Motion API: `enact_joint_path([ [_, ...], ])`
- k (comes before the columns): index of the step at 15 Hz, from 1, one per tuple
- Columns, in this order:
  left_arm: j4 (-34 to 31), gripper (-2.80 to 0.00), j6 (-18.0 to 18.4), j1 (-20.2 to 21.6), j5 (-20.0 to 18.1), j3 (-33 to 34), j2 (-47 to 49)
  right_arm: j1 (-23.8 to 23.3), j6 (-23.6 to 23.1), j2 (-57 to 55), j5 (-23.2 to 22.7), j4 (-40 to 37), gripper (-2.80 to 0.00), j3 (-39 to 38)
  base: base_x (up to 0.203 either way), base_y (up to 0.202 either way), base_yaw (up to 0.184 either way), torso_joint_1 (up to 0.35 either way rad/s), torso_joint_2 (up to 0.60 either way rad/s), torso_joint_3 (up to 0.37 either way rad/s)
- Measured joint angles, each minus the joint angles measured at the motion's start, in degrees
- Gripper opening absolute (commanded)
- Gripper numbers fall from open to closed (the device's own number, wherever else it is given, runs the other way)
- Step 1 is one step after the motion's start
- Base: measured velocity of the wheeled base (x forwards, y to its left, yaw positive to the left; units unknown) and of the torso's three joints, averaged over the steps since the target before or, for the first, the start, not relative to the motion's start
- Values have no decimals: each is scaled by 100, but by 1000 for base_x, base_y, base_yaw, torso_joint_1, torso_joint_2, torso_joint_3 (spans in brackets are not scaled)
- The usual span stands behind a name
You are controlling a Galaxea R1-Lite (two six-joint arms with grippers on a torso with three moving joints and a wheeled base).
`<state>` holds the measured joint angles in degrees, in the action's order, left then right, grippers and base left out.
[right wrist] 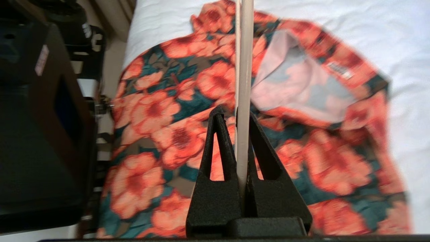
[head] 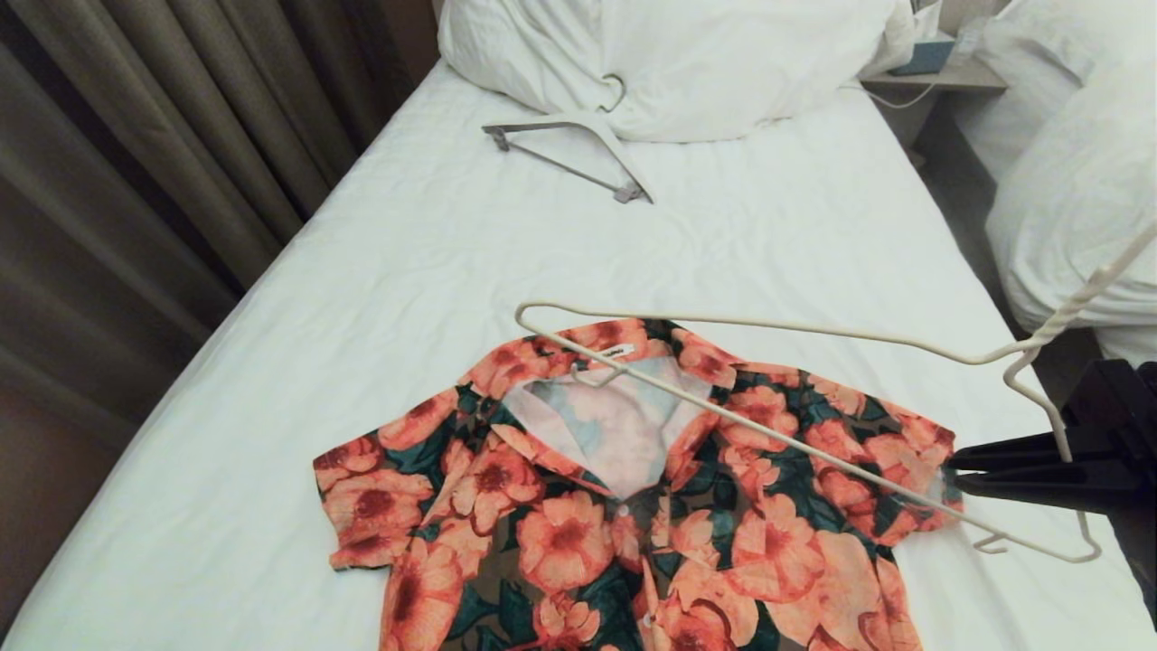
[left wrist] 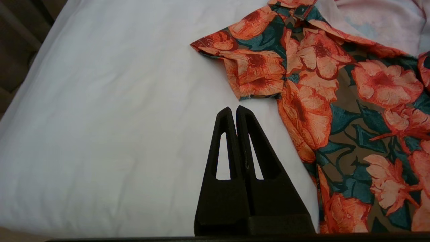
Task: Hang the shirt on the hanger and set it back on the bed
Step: Lift the shirt and hanger
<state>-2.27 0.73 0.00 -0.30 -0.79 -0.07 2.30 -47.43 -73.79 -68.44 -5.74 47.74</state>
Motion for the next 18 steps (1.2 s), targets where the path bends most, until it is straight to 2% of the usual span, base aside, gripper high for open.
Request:
enact_joint_path([
  [3,-58,-280,111,0,-229,-282,43,-209,28,-27,11,119,-280,-6,0,0,0,0,0,0],
  [6,-380,-280,-236,0,-843,-1032,761,-473,22,-156,44,180,-280,71,0,0,0,0,0,0],
  [9,-215,-280,-637,0,-1679,-1425,2233,-657,39,-319,44,567,-280,149,0,0,0,0,0,0],
  [12,701,-280,-1171,-9,-2568,-1580,4227,-701,41,-407,44,612,-280,193,0,0,0,0,0,0],
  [15,2030,-280,-1808,-83,-3426,-1863,6358,-778,50,-451,44,609,-280,273,0,0,0,0,0,0],
  [18,3082,-280,-2480,-370,-3918,-2766,8306,-795,36,-560,46,625,-280,353,0,0,0,0,0,0],
])
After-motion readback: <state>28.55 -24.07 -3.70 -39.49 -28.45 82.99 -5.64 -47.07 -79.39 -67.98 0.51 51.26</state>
